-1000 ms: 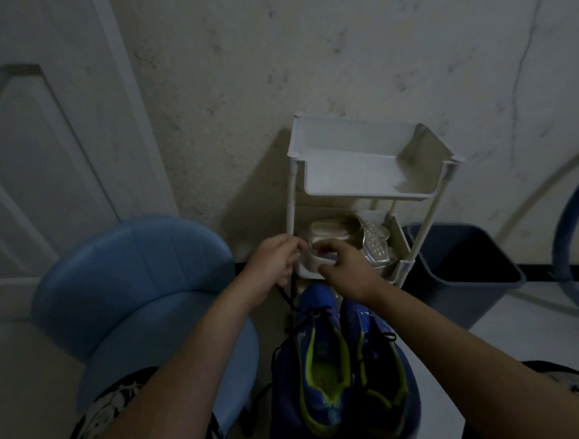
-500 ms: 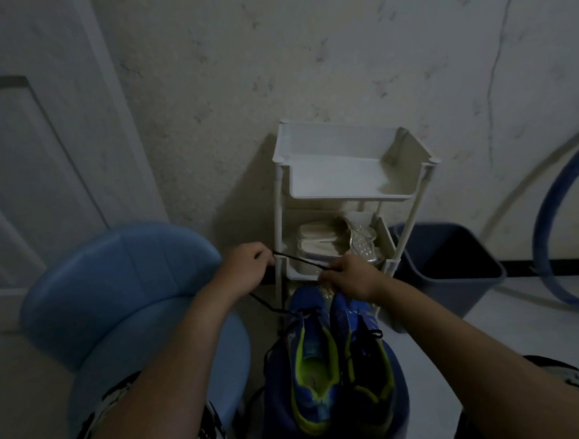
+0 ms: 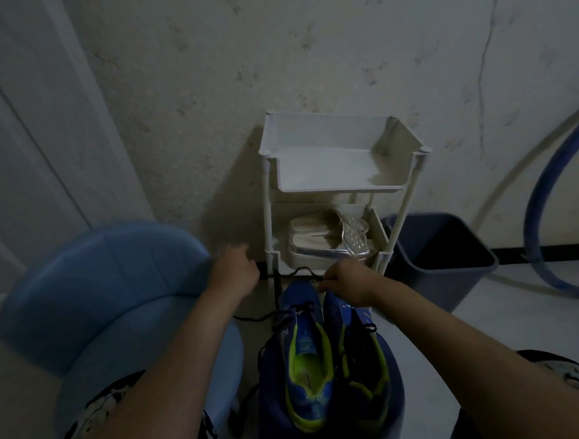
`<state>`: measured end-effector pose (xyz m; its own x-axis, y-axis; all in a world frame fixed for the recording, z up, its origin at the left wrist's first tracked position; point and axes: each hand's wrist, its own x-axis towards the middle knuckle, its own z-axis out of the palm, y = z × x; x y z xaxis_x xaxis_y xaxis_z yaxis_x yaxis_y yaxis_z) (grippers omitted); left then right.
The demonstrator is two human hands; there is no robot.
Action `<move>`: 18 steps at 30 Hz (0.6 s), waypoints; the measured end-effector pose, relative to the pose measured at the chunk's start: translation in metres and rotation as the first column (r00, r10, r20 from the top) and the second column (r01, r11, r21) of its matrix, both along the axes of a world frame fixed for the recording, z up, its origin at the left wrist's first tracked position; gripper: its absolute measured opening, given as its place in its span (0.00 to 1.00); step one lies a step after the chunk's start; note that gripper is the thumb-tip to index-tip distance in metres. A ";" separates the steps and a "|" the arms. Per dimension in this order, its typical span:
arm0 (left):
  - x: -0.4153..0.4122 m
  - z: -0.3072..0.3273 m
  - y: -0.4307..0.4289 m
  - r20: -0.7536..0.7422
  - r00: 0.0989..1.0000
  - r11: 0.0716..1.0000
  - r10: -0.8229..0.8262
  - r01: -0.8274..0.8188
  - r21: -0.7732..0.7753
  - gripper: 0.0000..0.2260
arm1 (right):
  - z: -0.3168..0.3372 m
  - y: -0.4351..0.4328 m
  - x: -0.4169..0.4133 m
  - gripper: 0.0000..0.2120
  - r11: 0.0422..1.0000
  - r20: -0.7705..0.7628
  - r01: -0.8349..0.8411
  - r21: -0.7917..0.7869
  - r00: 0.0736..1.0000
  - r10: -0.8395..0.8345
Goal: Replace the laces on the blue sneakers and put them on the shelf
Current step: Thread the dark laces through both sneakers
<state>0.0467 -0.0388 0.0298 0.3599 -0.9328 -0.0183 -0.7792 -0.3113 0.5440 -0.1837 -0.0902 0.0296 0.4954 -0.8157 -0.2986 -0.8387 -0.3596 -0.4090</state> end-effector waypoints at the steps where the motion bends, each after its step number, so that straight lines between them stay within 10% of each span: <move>1: -0.008 -0.001 0.000 -0.024 0.996 0.995 -0.086 0.084 -0.049 0.19 | -0.001 0.003 0.004 0.14 0.999 -0.015 -0.043 -0.005 0.999 0.043; 7: -0.054 -0.009 0.005 -0.325 0.851 0.901 -0.412 0.433 -0.010 0.18 | 0.002 0.010 0.018 0.13 0.989 0.053 -0.127 -0.069 0.990 0.131; 18: -0.044 -0.015 -0.009 -0.201 0.928 0.946 -0.315 0.324 0.012 0.11 | -0.017 -0.004 0.012 0.15 0.994 0.072 -0.045 -0.096 0.996 0.052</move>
